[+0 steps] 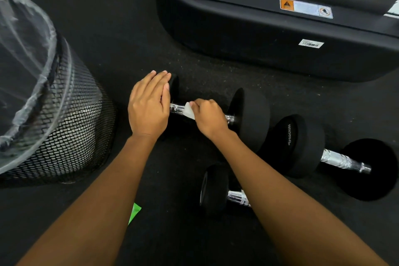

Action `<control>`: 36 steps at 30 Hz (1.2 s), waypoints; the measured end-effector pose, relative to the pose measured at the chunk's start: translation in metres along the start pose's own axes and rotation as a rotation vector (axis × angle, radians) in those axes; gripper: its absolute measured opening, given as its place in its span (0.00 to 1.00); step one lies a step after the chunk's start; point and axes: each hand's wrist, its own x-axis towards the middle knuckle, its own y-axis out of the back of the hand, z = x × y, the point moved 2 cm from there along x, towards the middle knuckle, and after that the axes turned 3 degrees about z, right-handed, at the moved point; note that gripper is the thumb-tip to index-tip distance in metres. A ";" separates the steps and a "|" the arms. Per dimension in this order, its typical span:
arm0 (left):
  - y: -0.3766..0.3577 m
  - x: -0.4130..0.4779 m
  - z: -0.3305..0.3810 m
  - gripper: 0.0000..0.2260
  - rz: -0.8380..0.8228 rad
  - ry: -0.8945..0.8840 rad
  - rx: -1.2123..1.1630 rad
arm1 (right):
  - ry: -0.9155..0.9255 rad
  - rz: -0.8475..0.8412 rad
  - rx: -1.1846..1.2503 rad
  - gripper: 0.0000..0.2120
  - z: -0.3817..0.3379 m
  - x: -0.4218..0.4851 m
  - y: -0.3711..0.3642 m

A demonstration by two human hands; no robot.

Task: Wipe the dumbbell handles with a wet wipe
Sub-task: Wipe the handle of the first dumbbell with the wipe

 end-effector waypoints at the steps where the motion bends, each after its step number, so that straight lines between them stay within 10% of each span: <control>1: 0.000 0.000 0.000 0.15 0.000 -0.001 0.000 | -0.010 0.002 0.007 0.16 -0.002 0.002 -0.001; 8: 0.002 0.000 0.000 0.15 -0.005 -0.004 -0.003 | 0.300 0.113 0.055 0.14 -0.011 -0.020 -0.005; 36: 0.000 0.001 -0.001 0.15 -0.020 0.005 0.004 | 0.329 0.149 -0.191 0.20 -0.040 -0.016 -0.016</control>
